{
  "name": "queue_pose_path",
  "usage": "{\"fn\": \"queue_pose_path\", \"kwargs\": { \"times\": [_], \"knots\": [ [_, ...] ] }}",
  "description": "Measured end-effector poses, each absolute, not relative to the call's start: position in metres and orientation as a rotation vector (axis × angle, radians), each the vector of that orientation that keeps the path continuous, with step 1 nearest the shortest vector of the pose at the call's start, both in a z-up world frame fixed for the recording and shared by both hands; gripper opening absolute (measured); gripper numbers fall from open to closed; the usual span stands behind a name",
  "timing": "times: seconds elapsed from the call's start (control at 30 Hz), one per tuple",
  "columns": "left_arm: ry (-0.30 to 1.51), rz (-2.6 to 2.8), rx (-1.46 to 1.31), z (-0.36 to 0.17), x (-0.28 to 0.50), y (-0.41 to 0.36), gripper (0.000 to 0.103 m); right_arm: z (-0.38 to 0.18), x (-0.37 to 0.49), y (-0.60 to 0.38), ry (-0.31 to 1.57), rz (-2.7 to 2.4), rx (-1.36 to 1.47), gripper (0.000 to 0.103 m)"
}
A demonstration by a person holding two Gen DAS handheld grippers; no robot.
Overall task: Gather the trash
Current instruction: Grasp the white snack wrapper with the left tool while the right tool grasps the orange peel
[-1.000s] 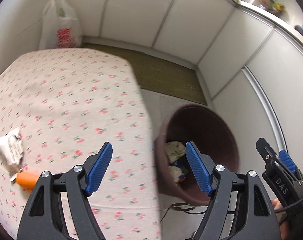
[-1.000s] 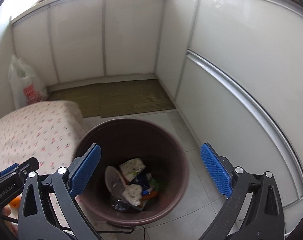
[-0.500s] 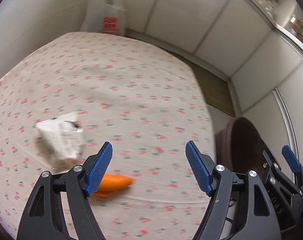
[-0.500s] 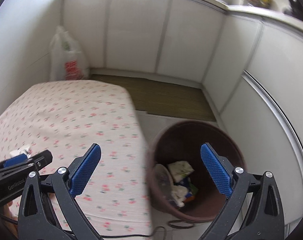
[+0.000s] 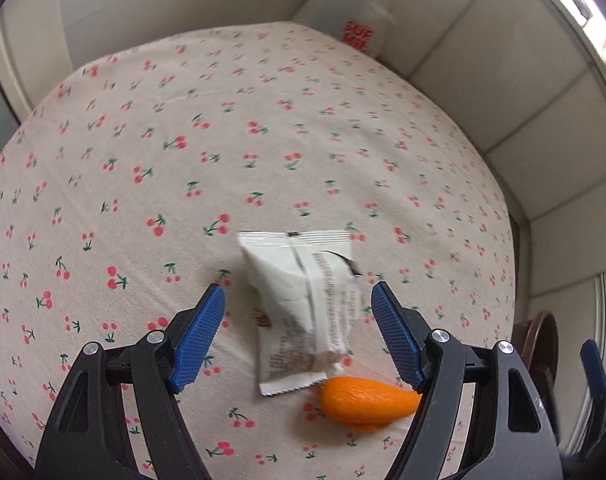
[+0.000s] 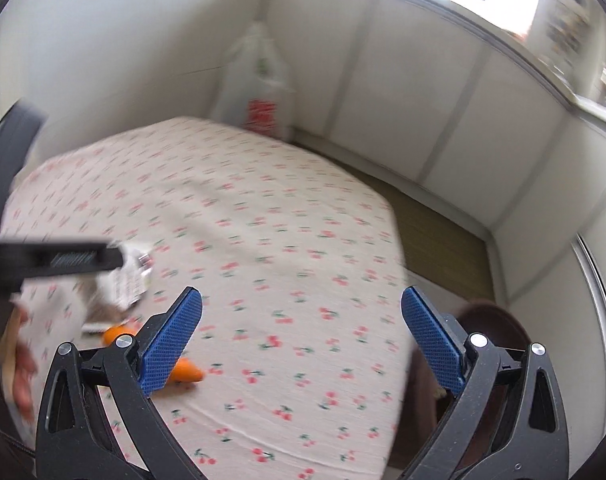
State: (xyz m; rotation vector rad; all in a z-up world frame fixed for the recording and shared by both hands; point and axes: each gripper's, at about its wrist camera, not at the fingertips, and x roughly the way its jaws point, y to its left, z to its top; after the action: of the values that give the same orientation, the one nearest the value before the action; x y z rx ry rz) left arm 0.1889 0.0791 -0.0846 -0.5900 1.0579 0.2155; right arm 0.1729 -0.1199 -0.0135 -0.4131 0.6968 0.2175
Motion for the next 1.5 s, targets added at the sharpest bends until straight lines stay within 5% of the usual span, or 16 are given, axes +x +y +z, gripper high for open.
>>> {"fn": "queue_pose_path", "kwargs": {
  "times": [0.6,0.67,0.77,1.23,1.33,1.5],
  "knots": [
    [1.120,0.112,-0.564,-0.101,0.209,0.072,0.072,-0.067,0.168,-0.076,0.880,0.628,-0.607,0.096],
    [1.121,0.079,-0.551,-0.100,0.208,0.069,0.053,-0.068,0.167,-0.075,0.887,0.636,-0.620,0.096],
    [1.114,0.038,-0.530,-0.101,0.207,0.065,0.041,-0.069,0.164,-0.074,0.899,0.655,-0.626,0.096],
    [0.944,-0.028,-0.495,-0.060,0.161,0.109,0.037,-0.094,0.153,-0.054,0.937,0.737,-0.709,0.094],
    [0.927,-0.025,-0.517,-0.056,0.145,0.123,0.037,-0.101,0.154,-0.049,0.967,0.753,-0.714,0.082],
    [0.931,-0.017,-0.561,-0.060,0.136,0.132,0.037,-0.096,0.160,-0.048,1.015,0.783,-0.619,0.036]
  ]
}}
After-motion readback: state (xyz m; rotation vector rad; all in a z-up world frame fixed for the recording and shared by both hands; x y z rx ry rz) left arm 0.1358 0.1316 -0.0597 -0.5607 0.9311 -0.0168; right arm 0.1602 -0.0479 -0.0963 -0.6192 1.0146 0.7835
